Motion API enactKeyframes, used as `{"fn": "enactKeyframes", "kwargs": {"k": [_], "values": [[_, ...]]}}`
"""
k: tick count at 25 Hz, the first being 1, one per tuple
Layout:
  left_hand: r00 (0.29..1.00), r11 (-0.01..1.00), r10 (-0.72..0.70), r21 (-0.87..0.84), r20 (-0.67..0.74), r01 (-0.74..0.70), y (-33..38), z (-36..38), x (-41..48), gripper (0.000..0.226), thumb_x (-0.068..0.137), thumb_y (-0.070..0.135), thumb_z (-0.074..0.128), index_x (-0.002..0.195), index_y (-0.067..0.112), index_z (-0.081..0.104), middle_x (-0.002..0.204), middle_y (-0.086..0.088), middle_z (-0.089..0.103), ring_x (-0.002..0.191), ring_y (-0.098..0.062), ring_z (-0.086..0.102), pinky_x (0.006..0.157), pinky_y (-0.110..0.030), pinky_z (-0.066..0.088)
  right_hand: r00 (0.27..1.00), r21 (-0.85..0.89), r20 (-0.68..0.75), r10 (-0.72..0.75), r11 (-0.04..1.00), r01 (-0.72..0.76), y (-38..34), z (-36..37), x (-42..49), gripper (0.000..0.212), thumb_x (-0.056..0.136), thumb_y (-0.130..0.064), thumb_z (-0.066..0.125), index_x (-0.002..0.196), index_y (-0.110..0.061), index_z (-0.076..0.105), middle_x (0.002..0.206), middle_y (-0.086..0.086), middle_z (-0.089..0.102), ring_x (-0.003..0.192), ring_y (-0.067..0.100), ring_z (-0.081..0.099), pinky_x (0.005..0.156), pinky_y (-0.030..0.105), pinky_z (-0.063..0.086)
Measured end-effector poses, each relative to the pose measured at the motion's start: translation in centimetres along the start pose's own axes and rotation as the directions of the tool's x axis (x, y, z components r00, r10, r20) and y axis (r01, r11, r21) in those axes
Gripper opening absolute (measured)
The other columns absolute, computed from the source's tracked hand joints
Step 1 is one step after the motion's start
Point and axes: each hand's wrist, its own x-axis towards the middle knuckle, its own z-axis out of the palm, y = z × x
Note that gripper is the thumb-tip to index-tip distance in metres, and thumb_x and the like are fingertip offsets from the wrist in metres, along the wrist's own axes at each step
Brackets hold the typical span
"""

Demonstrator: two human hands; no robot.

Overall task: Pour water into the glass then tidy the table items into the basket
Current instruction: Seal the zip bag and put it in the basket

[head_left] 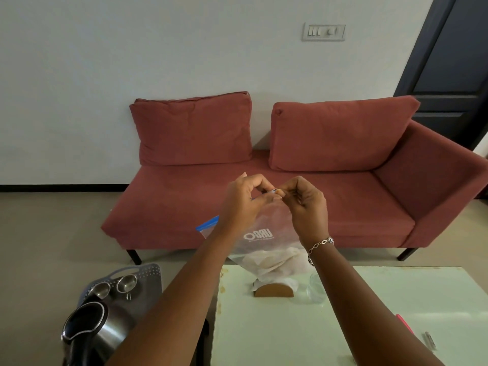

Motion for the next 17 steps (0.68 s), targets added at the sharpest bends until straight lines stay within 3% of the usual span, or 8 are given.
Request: {"fn": "enactKeyframes", "kwargs": {"k": [4, 7, 10, 13, 17], "values": [[0.998, 1.0, 0.008, 0.019, 0.057, -0.009, 0.1, -0.3, 0.3, 0.015, 0.072, 0.02, 0.076, 0.073, 0.008, 0.067, 0.067, 0.009, 0.064, 0.066, -0.03, 0.061, 0.107, -0.039, 0.032, 1.0, -0.03, -0.011, -0.021, 0.999, 0.02, -0.1, 0.1, -0.3, 0.014, 0.085, -0.002, 0.058, 0.073, -0.006, 0.054, 0.064, -0.009, 0.057, 0.059, 0.004, 0.051, 0.057, 0.016, 0.042], [0.996, 1.0, -0.008, 0.024, 0.083, 0.006, 0.0, -0.4, 0.4, 0.016, 0.073, 0.019, 0.076, 0.073, 0.007, 0.066, 0.072, -0.002, 0.068, 0.066, -0.028, 0.061, 0.079, -0.034, 0.048, 0.999, -0.08, -0.036, -0.04, 0.996, 0.037, -0.2, 0.1, -0.3, 0.015, 0.087, 0.001, 0.053, 0.076, -0.01, 0.049, 0.066, -0.011, 0.054, 0.059, -0.004, 0.051, 0.055, 0.008, 0.04], [0.994, 0.999, -0.036, 0.043, 0.106, 0.032, -0.8, -1.3, 0.5, 0.016, 0.073, 0.014, 0.076, 0.069, 0.007, 0.062, 0.067, -0.001, 0.065, 0.059, -0.01, 0.057, 0.061, -0.025, 0.046, 0.984, -0.112, -0.165, -0.062, 0.993, 0.044, 0.1, -1.0, 0.4, 0.017, 0.087, 0.002, 0.05, 0.078, -0.011, 0.048, 0.065, -0.013, 0.05, 0.055, -0.008, 0.047, 0.053, 0.006, 0.036], [0.989, 0.992, -0.092, 0.097, 0.12, 0.08, -2.3, -2.8, 0.6, 0.022, 0.072, 0.011, 0.076, 0.063, 0.016, 0.057, 0.06, 0.008, 0.058, 0.051, 0.004, 0.048, 0.055, -0.019, 0.041, 0.95, -0.09, -0.309, -0.029, 0.996, 0.001, 0.8, -3.3, 1.7, 0.019, 0.088, -0.002, 0.051, 0.076, -0.016, 0.048, 0.065, -0.013, 0.048, 0.054, -0.008, 0.044, 0.054, 0.009, 0.033], [0.974, 0.981, -0.146, 0.154, 0.171, 0.12, -3.2, -4.3, 0.9, 0.017, 0.075, 0.012, 0.073, 0.067, 0.012, 0.059, 0.063, 0.004, 0.061, 0.054, -0.005, 0.05, 0.058, -0.032, 0.046, 0.925, -0.066, -0.379, 0.01, 0.997, -0.037, 1.1, -5.0, 2.5, 0.014, 0.089, -0.003, 0.05, 0.079, -0.012, 0.049, 0.068, -0.012, 0.048, 0.056, -0.012, 0.046, 0.057, 0.006, 0.035]]}}
